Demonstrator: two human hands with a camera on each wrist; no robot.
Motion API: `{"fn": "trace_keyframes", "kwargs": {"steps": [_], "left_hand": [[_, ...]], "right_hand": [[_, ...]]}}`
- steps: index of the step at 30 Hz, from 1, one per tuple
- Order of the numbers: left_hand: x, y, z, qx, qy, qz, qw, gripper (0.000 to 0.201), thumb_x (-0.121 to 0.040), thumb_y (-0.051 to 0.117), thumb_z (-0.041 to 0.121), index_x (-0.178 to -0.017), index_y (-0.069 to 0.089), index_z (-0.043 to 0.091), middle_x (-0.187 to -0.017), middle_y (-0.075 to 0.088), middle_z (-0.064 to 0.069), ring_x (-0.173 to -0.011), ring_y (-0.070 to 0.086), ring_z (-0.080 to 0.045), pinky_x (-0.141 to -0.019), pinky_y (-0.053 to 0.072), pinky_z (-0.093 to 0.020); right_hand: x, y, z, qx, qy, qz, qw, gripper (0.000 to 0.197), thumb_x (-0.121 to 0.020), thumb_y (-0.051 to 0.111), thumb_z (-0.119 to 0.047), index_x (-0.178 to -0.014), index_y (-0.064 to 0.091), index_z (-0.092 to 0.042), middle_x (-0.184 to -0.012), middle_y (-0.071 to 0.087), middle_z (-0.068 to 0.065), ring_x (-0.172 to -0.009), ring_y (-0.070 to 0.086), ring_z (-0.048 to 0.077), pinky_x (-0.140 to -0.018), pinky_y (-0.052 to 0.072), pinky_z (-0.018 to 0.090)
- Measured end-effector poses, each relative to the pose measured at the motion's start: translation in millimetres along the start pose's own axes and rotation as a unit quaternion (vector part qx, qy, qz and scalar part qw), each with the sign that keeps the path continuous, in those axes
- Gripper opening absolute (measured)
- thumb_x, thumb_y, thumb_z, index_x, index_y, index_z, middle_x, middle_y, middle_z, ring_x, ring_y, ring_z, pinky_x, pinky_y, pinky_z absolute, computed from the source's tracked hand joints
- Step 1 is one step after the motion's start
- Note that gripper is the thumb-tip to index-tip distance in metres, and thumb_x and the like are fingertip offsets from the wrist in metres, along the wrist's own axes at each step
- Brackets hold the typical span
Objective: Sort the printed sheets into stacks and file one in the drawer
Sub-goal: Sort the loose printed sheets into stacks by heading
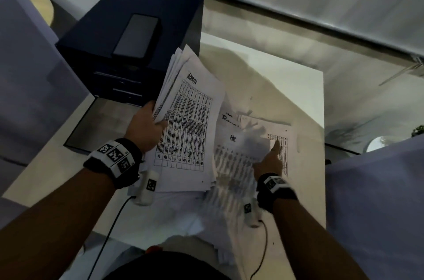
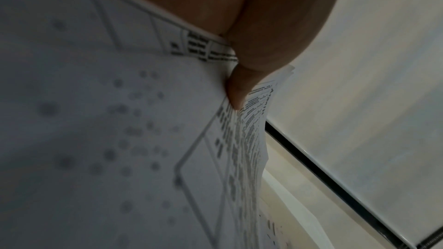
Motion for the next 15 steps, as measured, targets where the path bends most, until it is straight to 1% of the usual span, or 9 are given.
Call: {"fn": "trace_keyframes", "kwargs": {"steps": [2,3,4,5,7,9,11,13,15], "left_hand": [[1,2,1,0.003,0.001,-0.005,1.0,0.042,-0.085,0.067,0.013,-0.125,0.055,0.021,-0.112,0.069,-0.003,-0.095,0.068,-0.023,-0.09,0.056,-0.045],[3,3,3,0.0,0.003,-0.006,1.0,0.043,-0.086,0.067,0.012,-0.126,0.055,0.019,-0.114,0.068,-0.004,-0.097,0.068,-0.024,-0.09,0.055,-0.043],[3,4,5,-0.001,0.006,-0.007,1.0,0.043,-0.086,0.067,0.01,-0.127,0.055,0.017,-0.115,0.067,-0.006,-0.097,0.067,-0.024,-0.09,0.055,-0.04],[4,6,7,-0.005,0.006,-0.007,1.0,0.043,-0.086,0.067,0.009,-0.127,0.055,0.015,-0.115,0.067,-0.006,-0.096,0.066,-0.024,-0.088,0.054,-0.038],[6,8,8,-0.012,0.002,-0.009,1.0,0.042,-0.087,0.067,0.009,-0.127,0.055,0.013,-0.113,0.066,-0.007,-0.094,0.065,-0.024,-0.085,0.053,-0.035],[6,7,9,-0.019,-0.003,-0.008,1.0,0.042,-0.087,0.067,0.011,-0.127,0.055,0.012,-0.112,0.066,-0.007,-0.092,0.065,-0.023,-0.083,0.053,-0.034],[7,6,10,-0.023,-0.005,-0.005,1.0,0.041,-0.088,0.067,0.011,-0.127,0.055,0.011,-0.113,0.066,-0.007,-0.091,0.064,-0.022,-0.081,0.05,-0.03],[8,4,12,-0.021,-0.008,-0.004,1.0,0.04,-0.088,0.067,0.009,-0.127,0.055,0.009,-0.112,0.064,-0.006,-0.09,0.061,-0.019,-0.081,0.046,-0.028],[10,2,14,-0.012,-0.01,-0.008,1.0,0.039,-0.089,0.066,0.006,-0.126,0.055,0.009,-0.11,0.064,-0.004,-0.09,0.061,-0.018,-0.081,0.045,-0.027]], "right_hand": [[-16,-19,0,0.02,-0.026,0.006,0.999,0.076,-0.093,0.055,-0.021,-0.154,0.01,-0.027,-0.128,0.059,0.018,-0.108,0.06,0.038,-0.085,0.049,0.038],[-22,-22,1,0.052,-0.032,-0.001,0.998,0.074,-0.089,0.061,-0.025,-0.151,0.021,-0.024,-0.132,0.057,0.016,-0.113,0.058,0.037,-0.093,0.049,0.042],[-24,-21,4,0.095,-0.034,-0.017,0.995,0.079,-0.081,0.071,-0.03,-0.147,0.029,-0.02,-0.136,0.053,0.015,-0.118,0.054,0.037,-0.099,0.046,0.045],[-26,-15,9,0.147,-0.026,-0.04,0.988,0.092,-0.072,0.08,-0.036,-0.146,0.029,-0.018,-0.14,0.046,0.014,-0.125,0.046,0.037,-0.105,0.042,0.047],[-20,-3,19,0.212,-0.006,-0.079,0.974,0.118,-0.06,0.088,-0.046,-0.151,0.02,-0.015,-0.148,0.032,0.014,-0.134,0.032,0.039,-0.11,0.033,0.051],[-19,6,24,0.212,0.002,-0.086,0.973,0.127,-0.056,0.09,-0.045,-0.152,0.013,-0.015,-0.148,0.027,0.016,-0.135,0.031,0.041,-0.11,0.033,0.053],[-18,5,26,0.153,0.014,-0.081,0.985,0.129,-0.052,0.094,-0.036,-0.152,0.015,-0.016,-0.144,0.032,0.017,-0.131,0.039,0.043,-0.109,0.037,0.053],[-22,-3,33,0.085,0.027,-0.06,0.994,0.113,-0.056,0.094,-0.021,-0.147,0.027,-0.01,-0.14,0.044,0.019,-0.125,0.049,0.04,-0.105,0.043,0.046],[-19,-14,40,0.063,0.049,-0.041,0.996,0.087,-0.067,0.087,-0.015,-0.137,0.037,-0.004,-0.132,0.053,0.021,-0.116,0.057,0.038,-0.095,0.049,0.039]]}}
Point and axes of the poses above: each hand's wrist, its own x-axis away from the middle knuckle, its own y-axis out of the palm, z = x × y, the point moved 10 cm from there along -x, towards the middle knuckle
